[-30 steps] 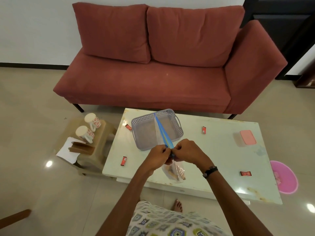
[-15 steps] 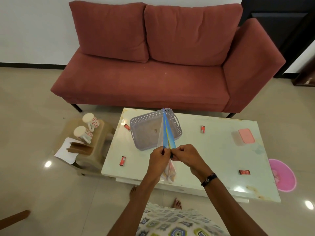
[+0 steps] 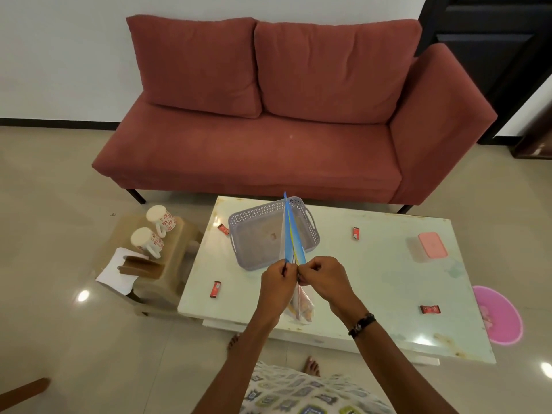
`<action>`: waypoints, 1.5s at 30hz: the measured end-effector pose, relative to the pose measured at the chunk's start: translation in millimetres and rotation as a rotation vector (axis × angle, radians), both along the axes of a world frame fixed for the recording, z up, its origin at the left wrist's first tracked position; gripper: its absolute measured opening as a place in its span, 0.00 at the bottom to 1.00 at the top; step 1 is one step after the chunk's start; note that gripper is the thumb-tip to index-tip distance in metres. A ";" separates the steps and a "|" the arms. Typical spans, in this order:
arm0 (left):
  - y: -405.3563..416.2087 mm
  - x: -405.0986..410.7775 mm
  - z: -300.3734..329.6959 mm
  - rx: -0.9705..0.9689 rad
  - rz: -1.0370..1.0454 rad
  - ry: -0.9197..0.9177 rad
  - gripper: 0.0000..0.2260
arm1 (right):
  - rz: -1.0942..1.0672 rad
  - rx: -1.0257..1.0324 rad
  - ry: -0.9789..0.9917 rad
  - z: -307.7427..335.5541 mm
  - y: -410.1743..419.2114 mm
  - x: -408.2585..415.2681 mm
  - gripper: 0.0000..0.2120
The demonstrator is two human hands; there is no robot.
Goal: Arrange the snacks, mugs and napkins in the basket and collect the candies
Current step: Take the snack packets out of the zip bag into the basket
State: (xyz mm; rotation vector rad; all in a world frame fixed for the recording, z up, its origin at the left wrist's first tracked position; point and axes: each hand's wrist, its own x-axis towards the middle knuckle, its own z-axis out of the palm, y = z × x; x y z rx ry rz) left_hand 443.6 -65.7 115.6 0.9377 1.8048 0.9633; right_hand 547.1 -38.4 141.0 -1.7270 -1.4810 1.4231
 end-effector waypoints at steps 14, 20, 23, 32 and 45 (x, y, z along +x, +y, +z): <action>-1.8 -19.4 22.5 -0.062 -0.283 -0.149 0.13 | 0.534 -0.364 0.060 18.5 25.2 14.2 0.12; -5.2 -12.8 21.5 0.022 -0.195 -0.306 0.14 | 0.467 -0.202 0.194 17.3 17.5 12.4 0.12; -4.3 -8.8 21.5 0.060 -0.092 -0.413 0.14 | 0.285 -0.166 0.389 14.4 6.4 8.4 0.15; -7.6 0.0 21.3 0.132 0.089 -0.500 0.11 | 0.002 -0.054 0.533 9.5 -11.8 -7.0 0.15; -9.2 -7.7 31.1 0.053 -0.147 -0.379 0.14 | 0.264 0.027 0.083 23.5 28.6 4.5 0.09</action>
